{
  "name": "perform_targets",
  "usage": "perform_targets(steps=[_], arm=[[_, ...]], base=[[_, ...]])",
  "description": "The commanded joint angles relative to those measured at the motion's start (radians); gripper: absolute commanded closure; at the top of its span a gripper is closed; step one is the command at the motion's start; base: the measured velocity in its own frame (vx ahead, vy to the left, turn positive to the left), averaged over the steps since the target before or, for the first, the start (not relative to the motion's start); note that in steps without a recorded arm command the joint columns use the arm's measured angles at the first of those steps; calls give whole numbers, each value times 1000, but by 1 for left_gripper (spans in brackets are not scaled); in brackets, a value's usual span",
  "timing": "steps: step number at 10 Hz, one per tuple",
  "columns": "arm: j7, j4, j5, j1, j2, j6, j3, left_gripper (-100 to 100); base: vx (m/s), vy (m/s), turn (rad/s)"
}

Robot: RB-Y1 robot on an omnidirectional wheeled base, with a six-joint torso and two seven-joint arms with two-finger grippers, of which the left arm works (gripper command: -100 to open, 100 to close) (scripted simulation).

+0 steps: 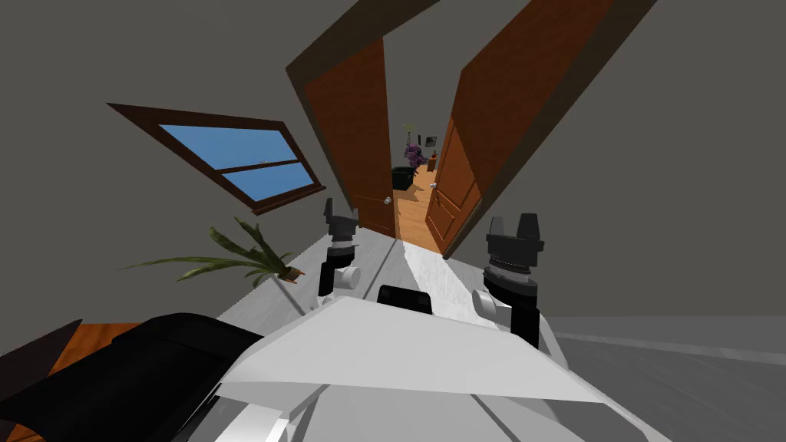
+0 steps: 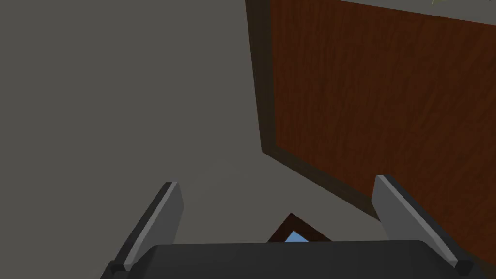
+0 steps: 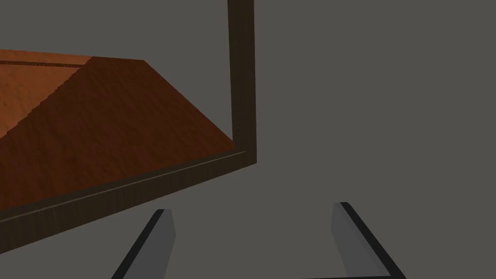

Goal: Push the door open

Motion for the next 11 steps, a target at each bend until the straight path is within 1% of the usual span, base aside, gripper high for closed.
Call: perform_targets(steps=[1,2,3,5,8,11], arm=[[29,36,19,-6,10,-14,-3,-100],[38,48,25,-8,13,-19,-5,-100],[57,72,38,-13,19,-28,-7,-100],[84,105,56,-19,27,-41,-10,-100],[128,161,85,-28,38,-63,-15,-100],[179,225,119,-40,51,-88,-22,-100]], base=[[45,-72,-154],[86,61,-107],[99,102,-124],[99,95,-104],[71,50,-95],[70,61,-131]])
